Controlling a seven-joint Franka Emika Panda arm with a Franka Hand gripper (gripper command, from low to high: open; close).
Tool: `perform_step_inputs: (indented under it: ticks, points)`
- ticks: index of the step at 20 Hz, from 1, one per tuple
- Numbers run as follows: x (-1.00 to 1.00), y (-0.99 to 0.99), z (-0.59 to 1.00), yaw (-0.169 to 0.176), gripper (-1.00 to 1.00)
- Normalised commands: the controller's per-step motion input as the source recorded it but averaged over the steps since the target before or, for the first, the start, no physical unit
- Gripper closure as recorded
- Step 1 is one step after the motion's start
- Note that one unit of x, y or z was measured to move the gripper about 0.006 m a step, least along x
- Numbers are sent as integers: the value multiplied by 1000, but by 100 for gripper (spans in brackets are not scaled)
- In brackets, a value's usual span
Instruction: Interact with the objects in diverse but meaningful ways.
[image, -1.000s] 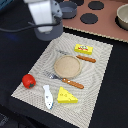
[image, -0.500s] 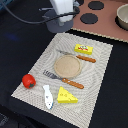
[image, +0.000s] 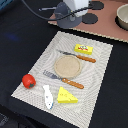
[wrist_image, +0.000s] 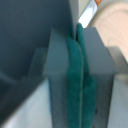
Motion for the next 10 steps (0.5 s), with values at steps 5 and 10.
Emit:
perform_step_inputs:
  ticks: [5, 10]
  points:
    - [781, 605, 243, 0, 100]
    - [788, 614, 275, 0, 100]
